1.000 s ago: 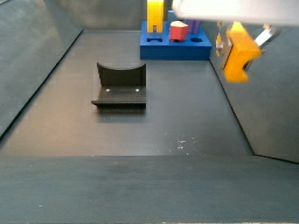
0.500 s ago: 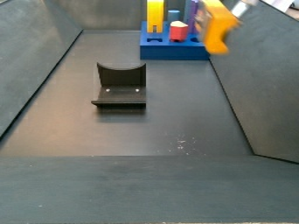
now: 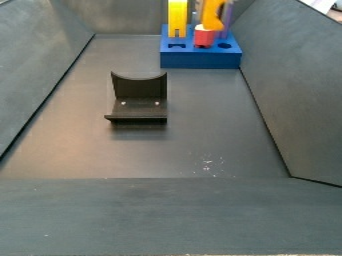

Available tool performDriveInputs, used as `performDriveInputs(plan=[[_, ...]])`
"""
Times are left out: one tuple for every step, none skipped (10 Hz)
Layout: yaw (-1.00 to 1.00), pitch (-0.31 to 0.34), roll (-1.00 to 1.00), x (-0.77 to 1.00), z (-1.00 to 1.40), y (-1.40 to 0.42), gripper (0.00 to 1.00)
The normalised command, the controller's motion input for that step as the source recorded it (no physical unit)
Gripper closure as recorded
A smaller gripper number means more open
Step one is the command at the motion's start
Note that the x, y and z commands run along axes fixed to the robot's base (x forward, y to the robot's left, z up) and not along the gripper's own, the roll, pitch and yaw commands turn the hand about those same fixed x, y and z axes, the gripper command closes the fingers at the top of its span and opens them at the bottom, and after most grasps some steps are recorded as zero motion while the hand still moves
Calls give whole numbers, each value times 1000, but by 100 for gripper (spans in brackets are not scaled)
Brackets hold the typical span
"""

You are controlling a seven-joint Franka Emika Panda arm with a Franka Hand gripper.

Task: Pick up the arch object. Move up. Place the arch object on the fixture. Regrasp the arch object. Rotate the arch object. Move to above the board. Insert the arch object.
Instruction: Place the arch object on the fixture.

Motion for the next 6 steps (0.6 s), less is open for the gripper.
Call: performDriveInputs(plan=[[23,138,-72,1000,87,-378,100],[21,142,-76,1000,80,-340,100],[21,137,-72,1000,70,-302,100],[23,138,-72,1000,62,-268,100],[22,144,-75,1000,56,-228,100],[22,141,-74,1000,50,-202,100]])
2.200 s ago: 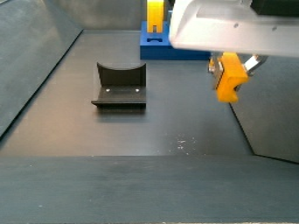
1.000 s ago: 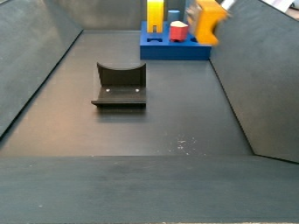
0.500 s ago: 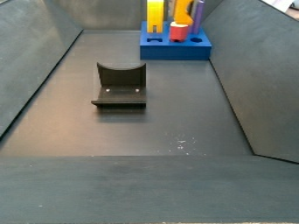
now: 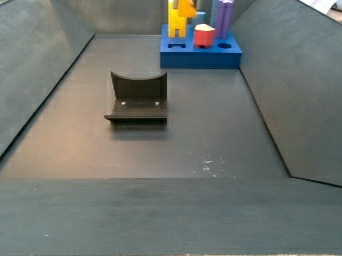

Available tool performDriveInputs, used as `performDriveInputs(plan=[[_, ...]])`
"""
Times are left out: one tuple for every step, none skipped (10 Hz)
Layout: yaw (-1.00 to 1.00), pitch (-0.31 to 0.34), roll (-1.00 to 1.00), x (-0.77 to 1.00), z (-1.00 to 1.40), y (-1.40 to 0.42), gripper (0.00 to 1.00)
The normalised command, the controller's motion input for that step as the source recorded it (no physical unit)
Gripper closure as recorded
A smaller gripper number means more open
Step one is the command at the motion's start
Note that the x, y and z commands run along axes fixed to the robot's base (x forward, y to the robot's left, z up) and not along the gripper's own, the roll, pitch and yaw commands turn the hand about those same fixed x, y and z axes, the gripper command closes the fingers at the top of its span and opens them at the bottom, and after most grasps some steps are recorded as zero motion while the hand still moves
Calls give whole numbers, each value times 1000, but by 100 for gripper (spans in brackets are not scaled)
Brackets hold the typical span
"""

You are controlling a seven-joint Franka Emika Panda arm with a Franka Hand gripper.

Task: Pick up the arch object. Move up. Place the arch object on the fixture. Regrasp the arch object. Rotate the arch object. Move to above the board. Insert the arch object.
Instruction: Place the arch object on the fixture.

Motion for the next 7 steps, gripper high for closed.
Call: performDriveInputs(plan=[[-10,180,-1000,1000,-343,558,100],[-14,181,-1000,1000,-363,622,100],[-48,173,-1000,1000,-269,541,100],[-59,190,-1000,1000,-191,442,100],[-70,205,-1000,1000,-140,325,100],[-90,202,-1000,1000,-113,219,100],[-113,198,-1000,1000,-82,162,100]])
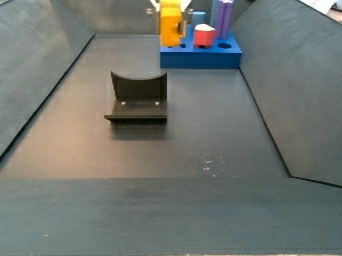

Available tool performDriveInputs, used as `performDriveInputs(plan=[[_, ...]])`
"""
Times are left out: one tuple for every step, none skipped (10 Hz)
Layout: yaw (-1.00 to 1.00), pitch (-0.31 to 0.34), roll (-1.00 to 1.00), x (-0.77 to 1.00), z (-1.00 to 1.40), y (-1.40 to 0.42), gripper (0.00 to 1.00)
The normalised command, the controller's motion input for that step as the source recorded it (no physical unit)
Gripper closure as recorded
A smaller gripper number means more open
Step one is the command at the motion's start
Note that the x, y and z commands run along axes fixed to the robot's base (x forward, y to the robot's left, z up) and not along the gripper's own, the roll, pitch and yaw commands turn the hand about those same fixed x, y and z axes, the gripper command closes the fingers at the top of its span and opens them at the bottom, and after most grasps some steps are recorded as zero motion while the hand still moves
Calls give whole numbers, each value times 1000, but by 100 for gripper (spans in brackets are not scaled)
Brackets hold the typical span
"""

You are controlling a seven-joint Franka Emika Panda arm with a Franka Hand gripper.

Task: Pick up the arch object. Move up. Place the arch object on the fixture. Regrasp the arch object. Rotate the arch object. Move to above the board. Insert the arch object.
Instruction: Place the arch object on the fixture.

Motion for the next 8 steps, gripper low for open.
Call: performDriveInputs(plan=[[-127,187,-939,945,-54,126,100],[-130,166,-836,898,-41,107,100],[-127,114,-578,788,-30,74,100],[-125,97,-476,743,-23,66,100],[-112,76,-274,651,-18,53,100],[-97,60,-186,546,-10,34,100],[-84,46,-173,466,-13,39,100],[-76,48,-174,413,-16,36,100]])
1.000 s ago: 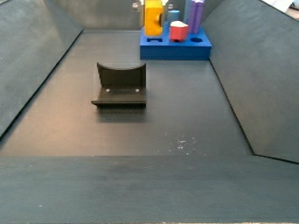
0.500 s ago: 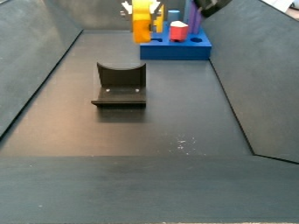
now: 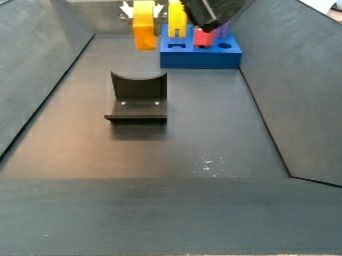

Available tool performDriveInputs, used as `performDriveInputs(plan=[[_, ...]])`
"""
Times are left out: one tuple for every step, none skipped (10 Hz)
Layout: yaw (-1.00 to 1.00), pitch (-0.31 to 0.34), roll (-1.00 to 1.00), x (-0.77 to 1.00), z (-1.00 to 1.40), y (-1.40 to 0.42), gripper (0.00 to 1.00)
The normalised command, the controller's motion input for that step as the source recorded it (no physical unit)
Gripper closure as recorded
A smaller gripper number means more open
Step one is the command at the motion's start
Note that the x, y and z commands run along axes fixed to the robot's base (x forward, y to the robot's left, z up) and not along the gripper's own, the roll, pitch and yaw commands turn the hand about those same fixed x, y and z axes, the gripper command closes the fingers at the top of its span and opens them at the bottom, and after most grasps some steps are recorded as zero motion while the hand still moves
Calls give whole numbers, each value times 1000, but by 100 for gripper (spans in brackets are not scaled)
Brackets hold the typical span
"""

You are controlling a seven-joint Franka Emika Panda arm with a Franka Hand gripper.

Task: Pick up the arch object. Move up. Place the arch object on the fixture. Regrasp the arch object. Rotate the arch object. Move to above the board. Insert the arch object.
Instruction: Place the arch object on the fixture.

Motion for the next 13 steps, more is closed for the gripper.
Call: performDriveInputs(plan=[[-63,60,-173,295,-10,35,100],[-59,66,-171,256,-12,37,100],[-51,74,-168,183,-14,36,100],[-136,23,-1000,144,-1000,75,100],[-144,21,-1000,135,-1000,85,100],[-143,29,-1000,140,-1000,89,100],[-140,54,-1000,157,-1000,93,100],[-143,62,-1000,170,-1000,100,100],[-157,64,-988,180,-1000,111,100],[-150,57,-886,186,-1000,114,100],[-137,48,-677,197,-1000,125,100],[-125,44,-467,205,-966,133,100],[-119,45,-318,180,-787,111,100]])
